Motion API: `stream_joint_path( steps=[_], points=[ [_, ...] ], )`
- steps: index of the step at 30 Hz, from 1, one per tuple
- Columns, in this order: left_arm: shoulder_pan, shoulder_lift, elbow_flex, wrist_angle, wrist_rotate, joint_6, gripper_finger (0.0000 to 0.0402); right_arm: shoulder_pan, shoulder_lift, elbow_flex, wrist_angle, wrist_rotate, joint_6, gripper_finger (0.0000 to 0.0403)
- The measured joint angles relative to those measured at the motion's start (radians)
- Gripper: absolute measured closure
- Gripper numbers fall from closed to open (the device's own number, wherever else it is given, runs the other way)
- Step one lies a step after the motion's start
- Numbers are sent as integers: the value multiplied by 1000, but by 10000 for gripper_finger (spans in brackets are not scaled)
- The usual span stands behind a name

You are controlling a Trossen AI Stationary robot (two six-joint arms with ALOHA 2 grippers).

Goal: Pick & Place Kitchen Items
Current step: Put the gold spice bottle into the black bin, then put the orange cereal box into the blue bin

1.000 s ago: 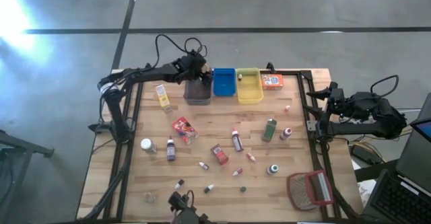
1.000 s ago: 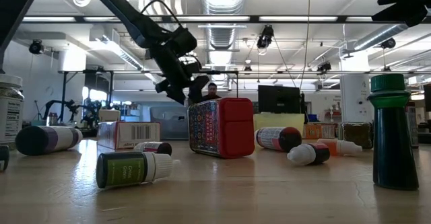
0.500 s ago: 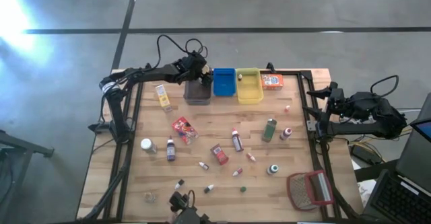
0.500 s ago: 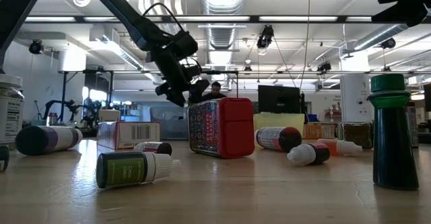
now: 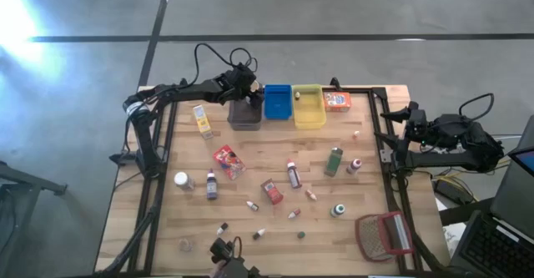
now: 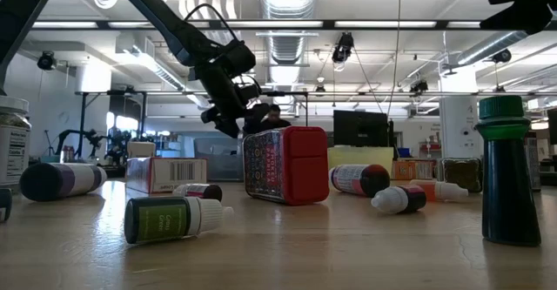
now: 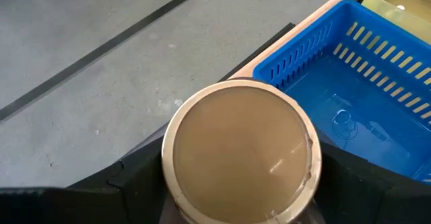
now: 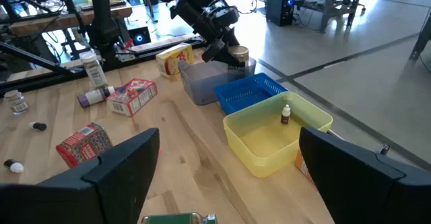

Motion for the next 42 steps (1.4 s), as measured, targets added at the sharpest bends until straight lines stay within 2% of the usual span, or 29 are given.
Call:
stream_joint_path(
  steps=[14, 20, 24, 33, 42],
  points=[
    [0, -2, 2, -3, 2, 20, 47, 0, 0, 0, 0, 0, 0, 102],
    [0, -12, 69, -47, 5, 22, 49, 0, 0, 0, 0, 0, 0, 120],
    [-3, -37, 136, -133, 5, 21, 47, 0, 0, 0, 0, 0, 0, 132],
    [-54, -160, 251, -405, 57, 60, 46, 0, 0, 0, 0, 0, 0, 159],
    [-171, -348, 245, -471, 58, 40, 46, 0, 0, 0, 0, 0, 0, 177]
  ],
)
